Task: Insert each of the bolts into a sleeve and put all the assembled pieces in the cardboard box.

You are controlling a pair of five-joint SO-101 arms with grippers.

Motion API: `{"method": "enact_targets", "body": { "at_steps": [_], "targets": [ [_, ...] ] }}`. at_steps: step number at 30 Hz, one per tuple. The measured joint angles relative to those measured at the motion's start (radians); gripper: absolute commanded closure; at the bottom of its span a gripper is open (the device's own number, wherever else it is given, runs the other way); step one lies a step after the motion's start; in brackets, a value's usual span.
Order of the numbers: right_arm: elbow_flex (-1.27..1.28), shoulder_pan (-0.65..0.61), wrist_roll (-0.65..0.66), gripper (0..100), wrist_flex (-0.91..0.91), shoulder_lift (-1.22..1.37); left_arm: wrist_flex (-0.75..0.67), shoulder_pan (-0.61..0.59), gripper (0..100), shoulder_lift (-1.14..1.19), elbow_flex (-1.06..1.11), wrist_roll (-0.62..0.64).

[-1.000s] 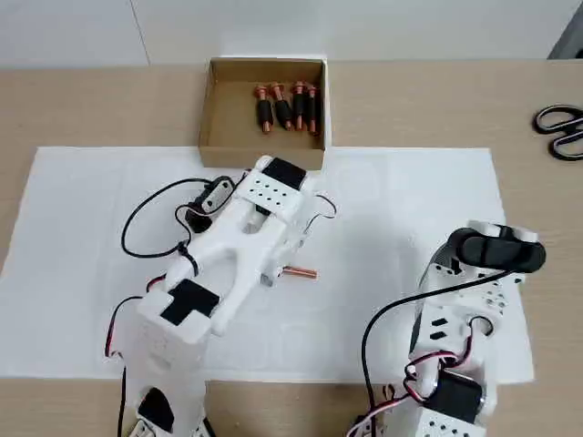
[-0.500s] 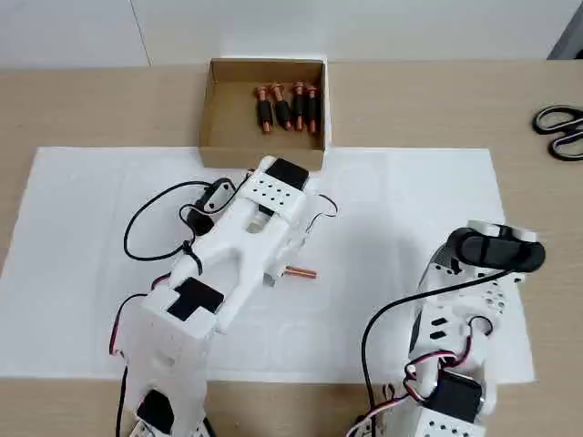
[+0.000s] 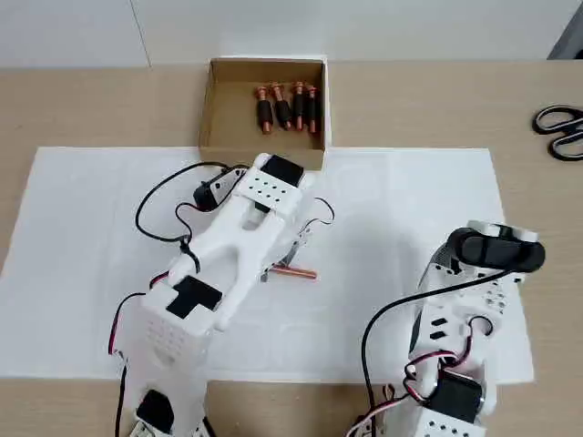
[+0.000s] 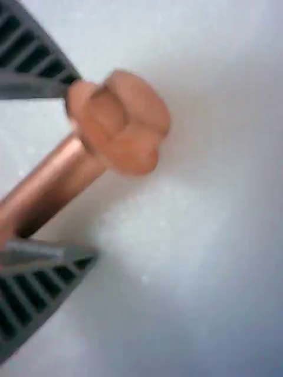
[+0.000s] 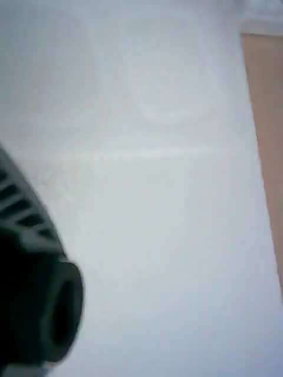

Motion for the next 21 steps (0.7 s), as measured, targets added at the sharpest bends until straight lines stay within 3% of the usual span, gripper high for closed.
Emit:
{"method": "enact_targets", "body": {
  "at_steps": [2, 21],
  "targets": [
    [0.0, 0.0, 0.0, 99.4, 0.0, 0.0, -0.005, 0.002, 100, 0.0, -0.005, -0.006],
    [0.0, 0.0, 0.0, 99.4, 0.0, 0.0, -0.005, 0.018, 99, 0.002, -0.038, -0.009]
  ]
}}
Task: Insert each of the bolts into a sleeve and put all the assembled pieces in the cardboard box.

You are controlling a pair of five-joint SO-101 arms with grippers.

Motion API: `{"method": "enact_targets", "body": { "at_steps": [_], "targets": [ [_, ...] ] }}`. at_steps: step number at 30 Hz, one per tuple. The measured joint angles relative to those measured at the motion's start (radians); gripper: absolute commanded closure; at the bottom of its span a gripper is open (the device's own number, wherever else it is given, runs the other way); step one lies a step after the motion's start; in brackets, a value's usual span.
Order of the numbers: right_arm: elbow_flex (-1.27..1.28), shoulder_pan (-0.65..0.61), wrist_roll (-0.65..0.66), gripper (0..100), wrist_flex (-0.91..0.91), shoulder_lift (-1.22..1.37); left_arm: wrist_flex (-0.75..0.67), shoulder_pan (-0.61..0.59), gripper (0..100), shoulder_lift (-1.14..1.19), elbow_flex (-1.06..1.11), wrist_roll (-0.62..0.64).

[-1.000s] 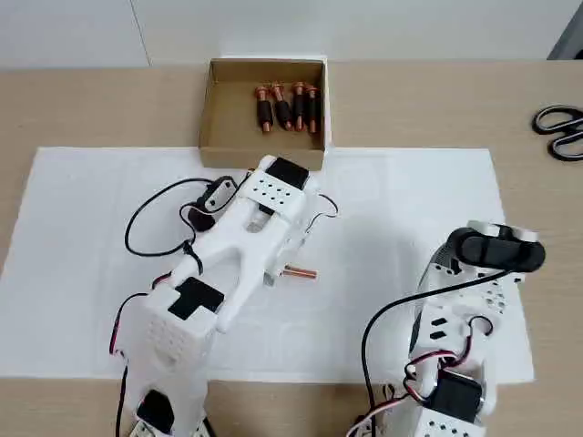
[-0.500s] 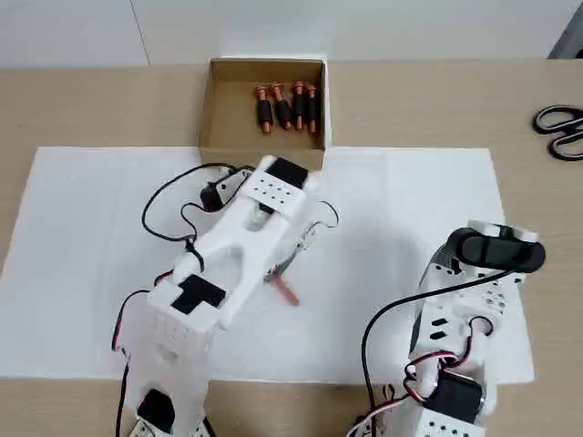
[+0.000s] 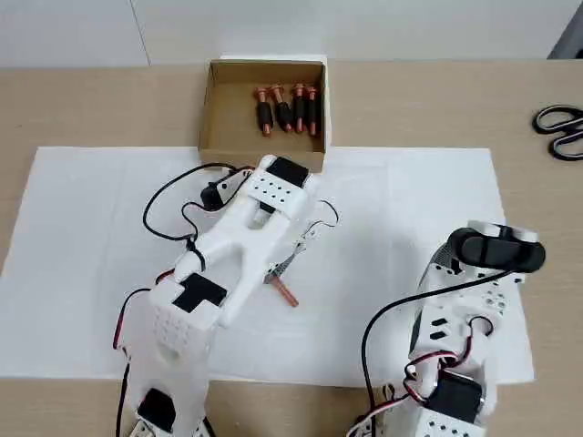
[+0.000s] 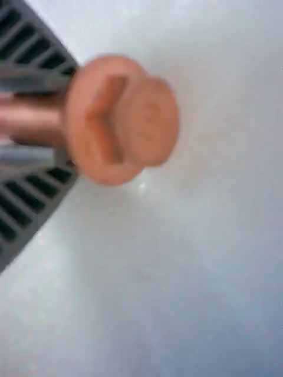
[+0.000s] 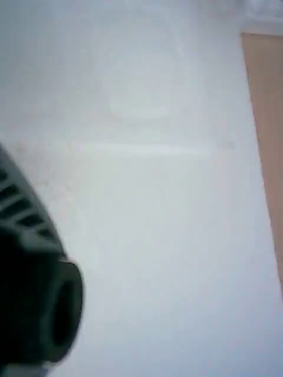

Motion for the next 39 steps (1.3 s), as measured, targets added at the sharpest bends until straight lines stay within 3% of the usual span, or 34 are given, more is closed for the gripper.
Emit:
{"method": "enact_targets", "body": {
  "at_steps": [16, 20, 25, 30, 39],
  "targets": [
    [0.0, -0.002, 0.0, 99.4, 0.0, 0.0, 0.014, 0.043, 99, -0.311, -0.436, -0.015],
    [0.0, -0.086, 0.0, 99.4, 0.0, 0.0, 0.015, 0.032, 99, -0.364, -0.457, -0.153],
    [-0.018, -0.296, 0.0, 99.4, 0.0, 0.0, 0.017, 0.078, 99, -0.454, -0.457, -0.379],
    [-0.097, -0.446, 0.0, 99.3, 0.0, 0.0, 0.017, 0.15, 99, -0.646, -0.348, -0.555],
    [-0.13, -0.468, 0.015, 99.3, -0.103, 0.0, 0.005, 0.143, 99, -1.079, 0.104, -0.707]
  ]
}}
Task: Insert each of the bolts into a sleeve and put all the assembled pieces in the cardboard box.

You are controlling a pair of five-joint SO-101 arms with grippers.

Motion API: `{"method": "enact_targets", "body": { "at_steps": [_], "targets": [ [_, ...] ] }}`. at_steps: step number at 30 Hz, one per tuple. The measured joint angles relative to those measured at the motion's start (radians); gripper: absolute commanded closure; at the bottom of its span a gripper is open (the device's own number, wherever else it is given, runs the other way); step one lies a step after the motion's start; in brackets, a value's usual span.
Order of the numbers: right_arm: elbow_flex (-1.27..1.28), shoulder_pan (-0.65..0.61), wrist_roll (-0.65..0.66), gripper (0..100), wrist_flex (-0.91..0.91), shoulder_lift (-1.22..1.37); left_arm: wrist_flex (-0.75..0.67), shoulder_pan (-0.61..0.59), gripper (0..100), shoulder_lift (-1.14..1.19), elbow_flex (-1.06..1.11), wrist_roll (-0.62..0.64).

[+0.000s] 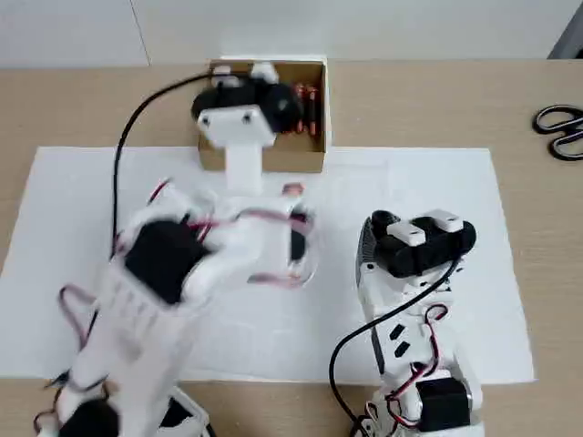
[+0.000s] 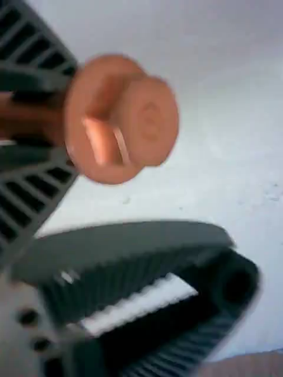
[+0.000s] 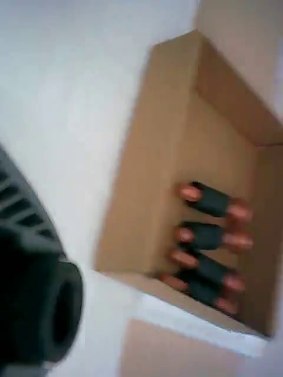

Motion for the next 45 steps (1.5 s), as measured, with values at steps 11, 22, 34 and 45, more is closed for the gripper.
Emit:
{"method": "enact_targets", "body": {
  "at_steps": [11, 22, 34, 45],
  "targets": [
    [0.155, -0.005, 0.221, 99.4, -0.459, 0.0, -0.537, -0.301, 99, -0.285, 0.376, -0.255],
    [0.272, -0.038, 0.224, 99.4, -0.758, 0.0, -1.375, -0.299, 99, -0.293, 0.77, -0.181],
    [0.272, -0.133, 0.224, 99.4, -0.611, 0.0, -1.623, -0.054, 99, -0.293, 0.844, -0.301],
    [0.272, -0.132, 0.106, 99.4, -0.577, 0.0, -1.471, 0.017, 99, -0.293, 0.868, -0.373]
  ]
}}
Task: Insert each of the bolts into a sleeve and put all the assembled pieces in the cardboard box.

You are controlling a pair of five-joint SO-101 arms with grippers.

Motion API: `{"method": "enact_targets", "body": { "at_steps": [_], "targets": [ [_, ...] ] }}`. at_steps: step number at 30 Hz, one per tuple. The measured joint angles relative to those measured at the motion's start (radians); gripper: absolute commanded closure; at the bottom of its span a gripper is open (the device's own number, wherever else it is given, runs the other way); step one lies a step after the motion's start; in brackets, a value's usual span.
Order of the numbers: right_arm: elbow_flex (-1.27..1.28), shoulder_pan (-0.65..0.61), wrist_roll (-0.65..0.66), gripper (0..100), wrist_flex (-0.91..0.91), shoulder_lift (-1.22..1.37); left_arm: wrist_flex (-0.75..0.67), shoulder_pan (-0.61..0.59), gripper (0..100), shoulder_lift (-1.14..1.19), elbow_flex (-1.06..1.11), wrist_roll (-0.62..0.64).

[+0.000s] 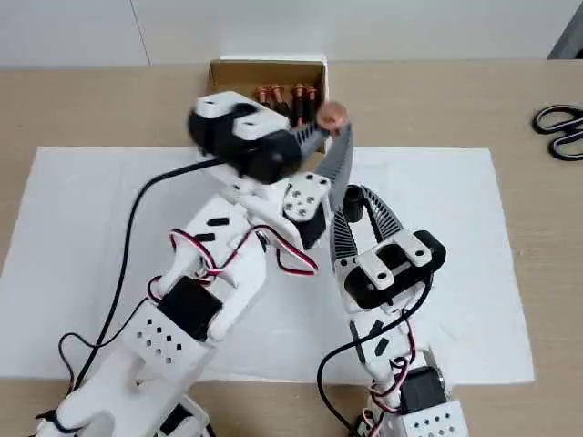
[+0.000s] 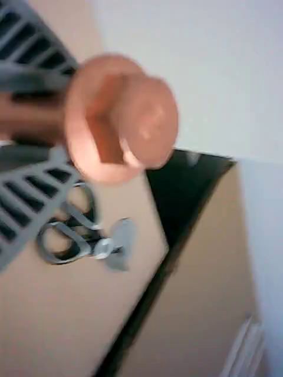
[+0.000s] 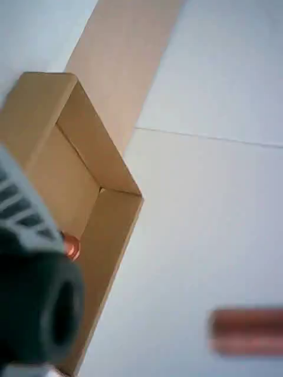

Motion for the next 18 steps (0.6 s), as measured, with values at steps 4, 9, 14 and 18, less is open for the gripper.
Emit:
{"method": "enact_targets", "body": {
  "at_steps": [4, 9, 14, 18],
  "targets": [
    [0.0, 0.002, 0.0, 99.4, -0.026, 0.0, 0.008, 0.006, 99, 0.0, 0.0, 0.0],
    [0.0, 0.0, 0.0, 99.4, -0.044, 0.0, 0.055, 0.008, 99, 0.0, 0.0, 0.0],
    [0.0, 0.002, 0.0, 99.4, -0.044, 0.002, 0.129, 0.015, 99, -0.002, -0.002, -0.002],
    [0.0, 0.002, 0.0, 99.4, -0.044, 0.002, 0.137, 0.034, 99, -0.014, -0.002, -0.005]
  ]
}}
